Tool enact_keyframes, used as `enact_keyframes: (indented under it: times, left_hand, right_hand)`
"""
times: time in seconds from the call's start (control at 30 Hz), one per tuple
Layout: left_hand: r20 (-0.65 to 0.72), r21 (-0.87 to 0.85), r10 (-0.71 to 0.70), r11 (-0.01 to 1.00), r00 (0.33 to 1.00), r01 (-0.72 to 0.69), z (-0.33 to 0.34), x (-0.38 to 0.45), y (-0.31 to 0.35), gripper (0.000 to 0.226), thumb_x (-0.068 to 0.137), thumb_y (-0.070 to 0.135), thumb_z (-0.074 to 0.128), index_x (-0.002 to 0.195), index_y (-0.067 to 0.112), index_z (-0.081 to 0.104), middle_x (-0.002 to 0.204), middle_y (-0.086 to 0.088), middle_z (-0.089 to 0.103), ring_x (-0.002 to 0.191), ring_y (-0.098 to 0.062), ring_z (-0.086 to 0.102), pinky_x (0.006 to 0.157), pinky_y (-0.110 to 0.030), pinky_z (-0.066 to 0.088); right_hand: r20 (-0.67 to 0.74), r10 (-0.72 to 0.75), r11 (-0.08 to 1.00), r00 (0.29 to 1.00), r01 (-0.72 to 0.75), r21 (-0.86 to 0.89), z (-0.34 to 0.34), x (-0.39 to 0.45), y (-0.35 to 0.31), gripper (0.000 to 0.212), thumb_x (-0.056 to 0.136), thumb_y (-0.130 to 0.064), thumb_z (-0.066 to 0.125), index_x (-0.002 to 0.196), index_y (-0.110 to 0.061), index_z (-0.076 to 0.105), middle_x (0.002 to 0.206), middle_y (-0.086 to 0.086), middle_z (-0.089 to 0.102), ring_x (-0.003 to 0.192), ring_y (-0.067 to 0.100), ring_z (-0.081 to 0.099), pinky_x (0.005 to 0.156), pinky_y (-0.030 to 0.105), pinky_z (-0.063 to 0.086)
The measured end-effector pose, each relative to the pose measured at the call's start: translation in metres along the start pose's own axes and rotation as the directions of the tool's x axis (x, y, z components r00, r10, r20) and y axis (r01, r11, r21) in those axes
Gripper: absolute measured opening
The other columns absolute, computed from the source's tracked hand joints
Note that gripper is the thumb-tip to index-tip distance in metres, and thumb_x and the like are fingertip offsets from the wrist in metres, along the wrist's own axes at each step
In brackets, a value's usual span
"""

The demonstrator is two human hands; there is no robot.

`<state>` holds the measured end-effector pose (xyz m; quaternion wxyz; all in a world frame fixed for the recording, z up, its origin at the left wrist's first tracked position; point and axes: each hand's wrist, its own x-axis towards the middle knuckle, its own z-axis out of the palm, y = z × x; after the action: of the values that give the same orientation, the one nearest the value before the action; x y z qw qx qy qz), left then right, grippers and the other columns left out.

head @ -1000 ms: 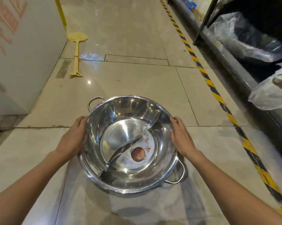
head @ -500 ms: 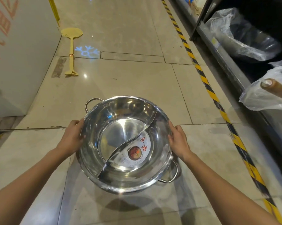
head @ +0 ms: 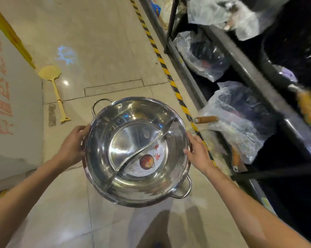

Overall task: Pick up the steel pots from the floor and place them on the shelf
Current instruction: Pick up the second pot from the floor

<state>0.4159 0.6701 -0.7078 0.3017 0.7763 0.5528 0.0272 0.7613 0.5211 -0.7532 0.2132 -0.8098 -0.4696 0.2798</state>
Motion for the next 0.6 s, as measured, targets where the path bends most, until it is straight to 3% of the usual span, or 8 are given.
enact_keyframes:
  times: [0.1, 0.2, 0.27, 0.33, 0.4, 0.5, 0.6]
  left_hand:
    - [0.077, 0.023, 0.073, 0.997, 0.994, -0.075, -0.059, -0.019, 0.077, 0.082, 0.070, 0.000, 0.074, 0.140, 0.013, 0.034, 0.142, -0.020, 0.036, 0.118, -0.039, 0.046, 0.097, -0.050, 0.049]
    - [0.155, 0.052, 0.189, 0.979, 0.970, -0.199, -0.105, -0.037, 0.153, 0.085, 0.070, 0.004, 0.075, 0.142, 0.016, 0.031, 0.143, -0.020, 0.035, 0.117, -0.039, 0.048, 0.098, -0.052, 0.047]
    - [0.214, 0.033, 0.288, 0.953, 0.934, -0.301, -0.124, -0.048, 0.196, 0.089, 0.068, 0.006, 0.077, 0.143, 0.015, 0.029, 0.141, -0.021, 0.035, 0.116, -0.039, 0.049, 0.096, -0.053, 0.049]
    - [0.253, 0.012, 0.377, 0.920, 0.891, -0.393, -0.134, -0.060, 0.233, 0.094, 0.065, 0.006, 0.080, 0.143, 0.011, 0.028, 0.140, -0.023, 0.036, 0.115, -0.039, 0.049, 0.093, -0.052, 0.050]
    - [0.293, 0.011, 0.458, 0.876, 0.839, -0.482, -0.134, -0.073, 0.265, 0.097, 0.062, 0.005, 0.082, 0.143, 0.007, 0.027, 0.138, -0.025, 0.037, 0.118, -0.041, 0.046, 0.095, -0.050, 0.049]
    - [0.359, -0.004, 0.558, 0.803, 0.748, -0.597, -0.124, -0.094, 0.309, 0.099, 0.058, 0.017, 0.082, 0.141, 0.005, 0.030, 0.135, -0.026, 0.040, 0.118, -0.041, 0.045, 0.093, -0.044, 0.050]
    - [0.416, -0.038, 0.612, 0.750, 0.673, -0.660, -0.103, -0.120, 0.346, 0.099, 0.050, 0.032, 0.069, 0.140, 0.009, 0.035, 0.131, -0.022, 0.044, 0.118, -0.036, 0.046, 0.091, -0.036, 0.047]
  right_hand:
    - [-0.006, 0.066, 0.997, 0.998, -0.066, 0.034, -0.086, -0.054, -0.028, 0.076, 0.086, -0.005, 0.062, 0.147, -0.016, 0.019, 0.136, 0.015, 0.044, 0.127, 0.025, 0.039, 0.098, 0.012, 0.024]
    - [-0.078, 0.172, 0.985, 0.982, -0.170, 0.043, -0.166, -0.114, -0.049, 0.077, 0.086, -0.007, 0.061, 0.148, -0.016, 0.017, 0.142, 0.015, 0.038, 0.134, 0.028, 0.032, 0.114, 0.027, 0.024]
    - [-0.113, 0.251, 0.967, 0.961, -0.244, 0.072, -0.210, -0.156, -0.057, 0.080, 0.084, -0.005, 0.063, 0.148, -0.016, 0.017, 0.139, 0.018, 0.038, 0.131, 0.029, 0.036, 0.112, 0.033, 0.030]
    - [-0.164, 0.317, 0.948, 0.934, -0.307, 0.084, -0.242, -0.200, -0.058, 0.084, 0.082, -0.007, 0.068, 0.148, -0.020, 0.017, 0.124, 0.017, 0.044, 0.114, 0.030, 0.046, 0.105, 0.036, 0.039]
    - [-0.239, 0.355, 0.935, 0.904, -0.343, 0.093, -0.266, -0.245, -0.055, 0.087, 0.080, -0.010, 0.071, 0.148, -0.022, 0.018, 0.103, 0.009, 0.043, 0.093, 0.020, 0.048, 0.091, 0.028, 0.044]
    - [-0.316, 0.421, 0.907, 0.850, -0.402, 0.127, -0.286, -0.312, -0.048, 0.087, 0.079, -0.013, 0.072, 0.147, -0.027, 0.018, 0.096, 0.002, 0.039, 0.089, 0.016, 0.046, 0.082, 0.026, 0.041]
    - [-0.342, 0.509, 0.860, 0.790, -0.475, 0.184, -0.290, -0.379, -0.032, 0.092, 0.078, -0.014, 0.072, 0.147, -0.027, 0.013, 0.096, 0.002, 0.037, 0.093, 0.022, 0.049, 0.082, 0.029, 0.041]
